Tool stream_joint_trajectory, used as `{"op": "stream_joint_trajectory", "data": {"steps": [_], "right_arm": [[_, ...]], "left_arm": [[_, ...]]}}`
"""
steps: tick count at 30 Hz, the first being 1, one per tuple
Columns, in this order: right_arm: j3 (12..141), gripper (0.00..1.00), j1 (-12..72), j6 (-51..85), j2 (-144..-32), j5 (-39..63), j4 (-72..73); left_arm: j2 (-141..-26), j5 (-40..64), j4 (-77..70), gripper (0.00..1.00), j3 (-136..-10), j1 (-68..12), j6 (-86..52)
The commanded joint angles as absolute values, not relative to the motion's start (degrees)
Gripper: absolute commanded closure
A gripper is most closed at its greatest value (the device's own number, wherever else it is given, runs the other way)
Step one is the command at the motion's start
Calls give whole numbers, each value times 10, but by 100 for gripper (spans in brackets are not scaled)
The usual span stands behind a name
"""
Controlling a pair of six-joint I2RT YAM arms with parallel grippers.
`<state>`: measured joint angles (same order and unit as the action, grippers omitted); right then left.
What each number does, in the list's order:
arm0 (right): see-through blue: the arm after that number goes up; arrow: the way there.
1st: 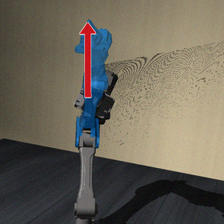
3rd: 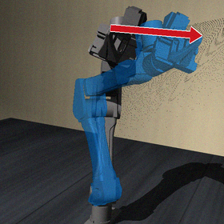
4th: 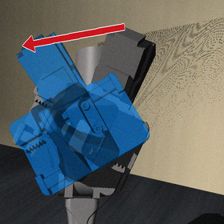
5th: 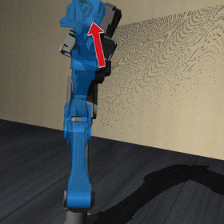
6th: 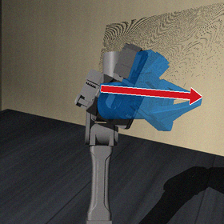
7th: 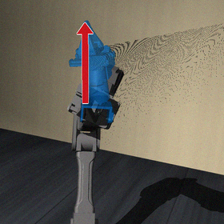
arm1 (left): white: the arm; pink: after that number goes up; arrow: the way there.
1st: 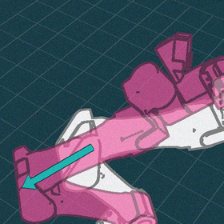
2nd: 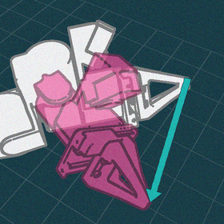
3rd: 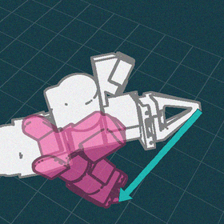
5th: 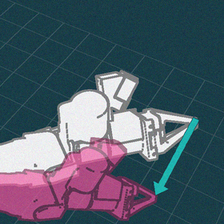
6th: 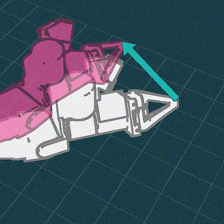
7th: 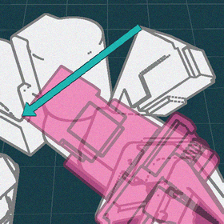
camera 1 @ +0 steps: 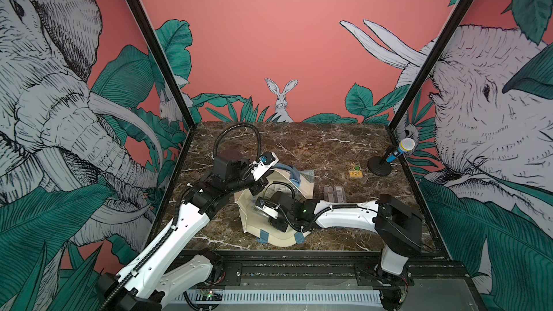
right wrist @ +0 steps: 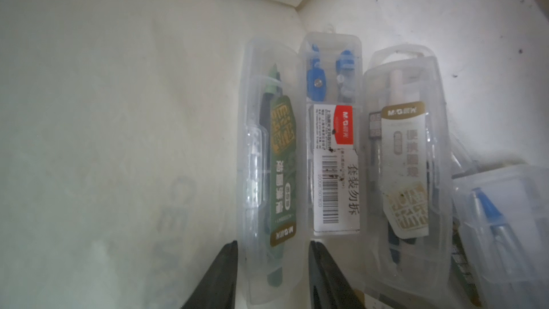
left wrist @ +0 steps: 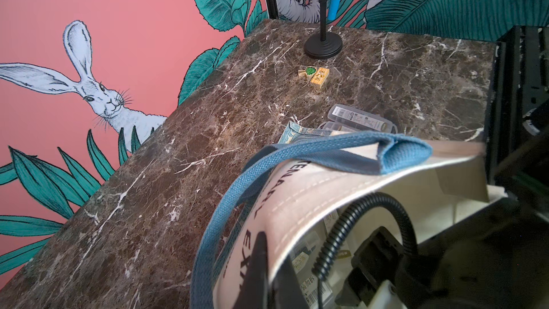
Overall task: Take out the compass set from the canvas bag
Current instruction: Pick up the compass set from the canvas bag.
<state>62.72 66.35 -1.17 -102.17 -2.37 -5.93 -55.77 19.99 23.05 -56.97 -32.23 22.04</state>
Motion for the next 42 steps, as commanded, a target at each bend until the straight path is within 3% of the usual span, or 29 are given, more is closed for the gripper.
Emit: {"op": "stream_joint_trajectory", "data": {"steps": [1, 13, 18, 28, 42], "right_arm": [[633, 55, 653, 7, -1023, -19, -13], [661, 33, 653, 3, -1071, -2, -14], [670, 32, 653, -17, -1093, -27, -40], [681, 58, 653, -25, -1081, -61, -69], [680, 76, 654, -6, -1062, -64, -75]], "left_arm": [[-528, 215, 194, 100, -580, -326, 211], [-521, 221, 191, 100, -575, -327, 202], [-520, 215, 193, 100, -575, -327, 205], [-518, 208, 192, 100, -567, -326, 207], [-510, 205, 194, 100, -563, -326, 205]]}}
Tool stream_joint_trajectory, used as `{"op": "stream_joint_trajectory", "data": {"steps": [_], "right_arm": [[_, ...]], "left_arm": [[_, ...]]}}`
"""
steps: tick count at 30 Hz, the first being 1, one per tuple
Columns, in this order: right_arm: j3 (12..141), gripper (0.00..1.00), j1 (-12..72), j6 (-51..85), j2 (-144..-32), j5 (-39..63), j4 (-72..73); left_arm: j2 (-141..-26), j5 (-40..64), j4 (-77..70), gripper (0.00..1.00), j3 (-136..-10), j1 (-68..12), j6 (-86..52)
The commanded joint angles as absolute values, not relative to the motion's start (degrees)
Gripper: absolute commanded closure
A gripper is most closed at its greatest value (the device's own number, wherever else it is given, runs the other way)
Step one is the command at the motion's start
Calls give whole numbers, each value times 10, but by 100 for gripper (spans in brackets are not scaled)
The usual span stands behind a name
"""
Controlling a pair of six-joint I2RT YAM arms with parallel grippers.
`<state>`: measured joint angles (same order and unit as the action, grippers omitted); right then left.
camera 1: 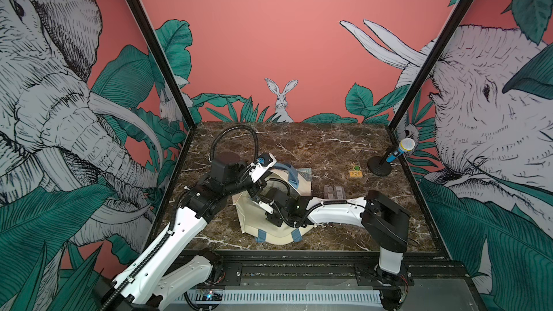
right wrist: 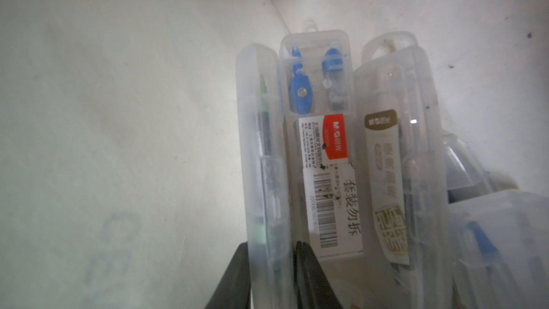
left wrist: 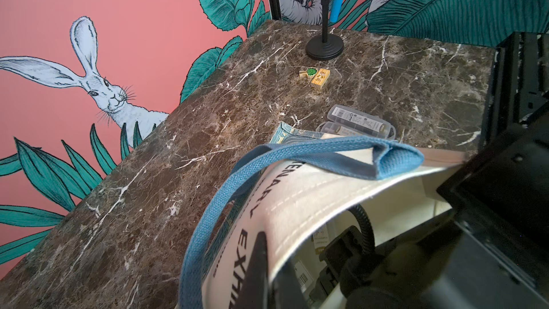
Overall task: Take out the compass set from the canvas bag
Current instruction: Pick up the compass set from the canvas bag.
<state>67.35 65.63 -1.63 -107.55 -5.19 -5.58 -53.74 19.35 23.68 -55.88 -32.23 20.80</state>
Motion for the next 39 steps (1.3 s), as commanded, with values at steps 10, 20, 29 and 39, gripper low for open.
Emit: {"op": "stream_joint_trajectory", "data": {"steps": [10, 20, 29, 39], "right_arm": [[696, 68, 654, 1, -1094, -55, -78], [691, 81, 654, 11, -1061, -53, -100], [684, 84, 654, 31, -984, -34, -175], [649, 85, 665, 79, -859, 12, -257]], "left_arm": [[-510, 203, 192, 100, -558, -327, 206], [-508, 195, 190, 100, -555, -326, 207], [-505, 178, 193, 100, -555, -326, 208], [-509, 155, 175, 100, -549, -326, 204]]}}
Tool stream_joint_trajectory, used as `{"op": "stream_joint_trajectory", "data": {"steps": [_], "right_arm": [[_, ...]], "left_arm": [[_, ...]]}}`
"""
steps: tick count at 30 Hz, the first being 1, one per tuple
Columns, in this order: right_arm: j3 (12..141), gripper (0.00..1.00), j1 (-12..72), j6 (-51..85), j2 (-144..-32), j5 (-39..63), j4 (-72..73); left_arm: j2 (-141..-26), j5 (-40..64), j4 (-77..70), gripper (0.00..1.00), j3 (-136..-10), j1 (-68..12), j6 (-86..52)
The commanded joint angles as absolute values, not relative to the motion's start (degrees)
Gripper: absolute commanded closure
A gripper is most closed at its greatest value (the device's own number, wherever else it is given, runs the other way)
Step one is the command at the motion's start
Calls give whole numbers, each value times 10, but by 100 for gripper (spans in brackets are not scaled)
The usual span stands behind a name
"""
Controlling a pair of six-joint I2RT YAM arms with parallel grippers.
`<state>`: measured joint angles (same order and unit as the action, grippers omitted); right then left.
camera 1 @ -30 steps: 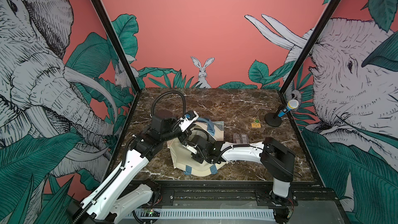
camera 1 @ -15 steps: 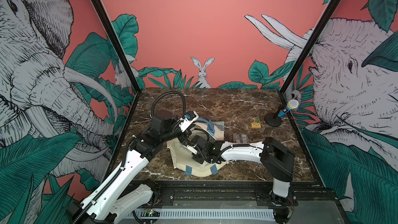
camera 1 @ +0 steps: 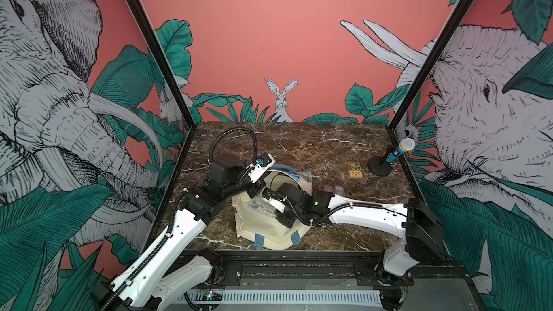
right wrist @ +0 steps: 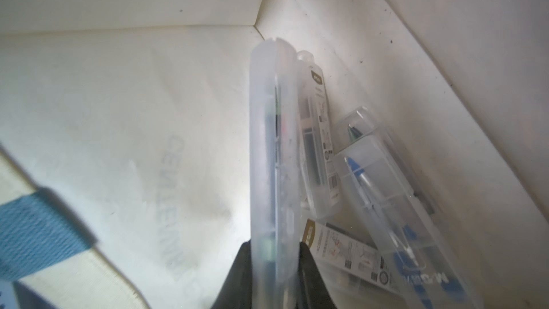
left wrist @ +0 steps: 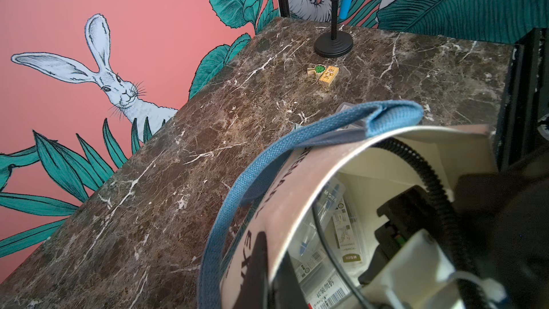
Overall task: Take out the compass set from the canvas bag
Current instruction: Pick up the compass set from the canvas bag, then place the compass set at the center of the board.
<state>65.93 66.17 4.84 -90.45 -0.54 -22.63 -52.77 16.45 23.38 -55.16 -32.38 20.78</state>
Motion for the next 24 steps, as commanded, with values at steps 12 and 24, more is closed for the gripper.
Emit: {"op": "stream_joint_trajectory", "data": {"steps": [12, 24], "right_arm": [[613, 87, 667, 164, -648, 22, -350], [607, 91, 522, 185, -505, -32, -418]], "left_arm": [[-523, 130, 154, 100, -558, -326, 195], [-531, 136, 145, 100, -555, -326, 196]]}}
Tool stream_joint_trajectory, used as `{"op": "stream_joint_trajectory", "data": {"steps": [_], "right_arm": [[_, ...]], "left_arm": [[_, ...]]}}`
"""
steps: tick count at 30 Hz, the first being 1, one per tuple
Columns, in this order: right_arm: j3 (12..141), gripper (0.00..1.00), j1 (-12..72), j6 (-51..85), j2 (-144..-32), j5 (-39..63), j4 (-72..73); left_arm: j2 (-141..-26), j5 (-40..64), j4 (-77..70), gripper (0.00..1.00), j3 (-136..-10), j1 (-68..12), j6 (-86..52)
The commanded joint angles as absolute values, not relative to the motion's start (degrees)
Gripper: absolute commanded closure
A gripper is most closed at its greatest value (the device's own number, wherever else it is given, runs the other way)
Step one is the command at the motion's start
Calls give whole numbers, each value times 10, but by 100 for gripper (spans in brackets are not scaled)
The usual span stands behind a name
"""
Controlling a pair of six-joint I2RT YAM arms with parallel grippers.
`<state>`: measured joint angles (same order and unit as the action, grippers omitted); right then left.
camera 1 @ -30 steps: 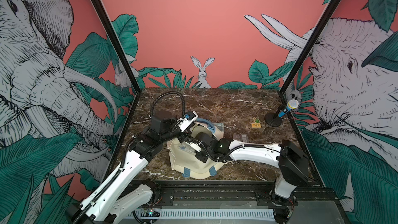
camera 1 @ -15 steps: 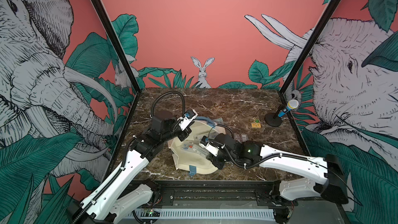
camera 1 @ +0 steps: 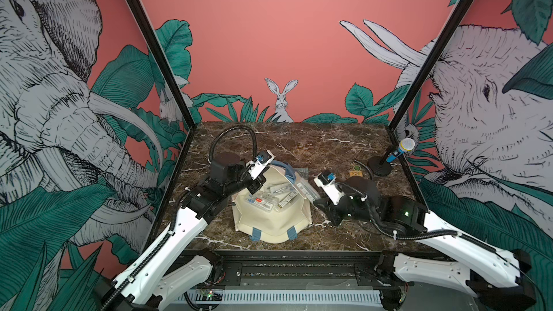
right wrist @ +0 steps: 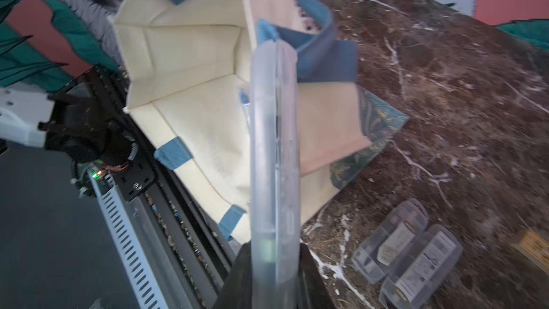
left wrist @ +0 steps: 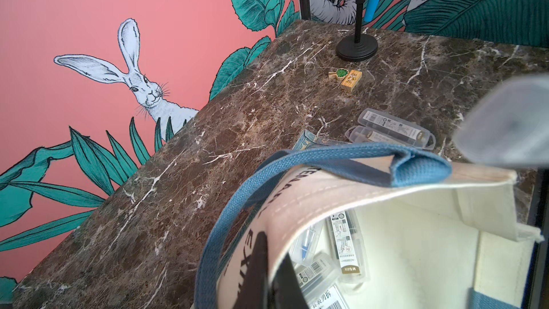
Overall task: Take out the compass set from the canvas bag
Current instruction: Place the compass set at the center of the board.
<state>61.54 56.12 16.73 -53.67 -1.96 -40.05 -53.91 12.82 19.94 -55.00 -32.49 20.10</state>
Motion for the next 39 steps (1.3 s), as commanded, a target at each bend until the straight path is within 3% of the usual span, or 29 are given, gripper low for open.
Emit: {"op": "stream_joint_trajectory", "data": {"steps": [1, 9, 15, 24, 39], "right_arm": [[604, 91, 503, 188, -493, -34, -419], [532, 90, 340, 227, -450, -15, -402], [418, 90, 143, 253, -492, 124, -331], [318, 83, 79, 253, -620, 129, -172], [303, 71, 62, 235, -694, 148, -135]], "left_arm": [[-531, 136, 145, 100, -554, -326, 197], [-537, 138, 153, 100, -558, -326, 201], [-542, 142, 173, 100, -576, -326, 208], [-550, 154, 171, 100, -579, -328, 203], [-548, 158, 163, 100, -571, -326, 201]]}}
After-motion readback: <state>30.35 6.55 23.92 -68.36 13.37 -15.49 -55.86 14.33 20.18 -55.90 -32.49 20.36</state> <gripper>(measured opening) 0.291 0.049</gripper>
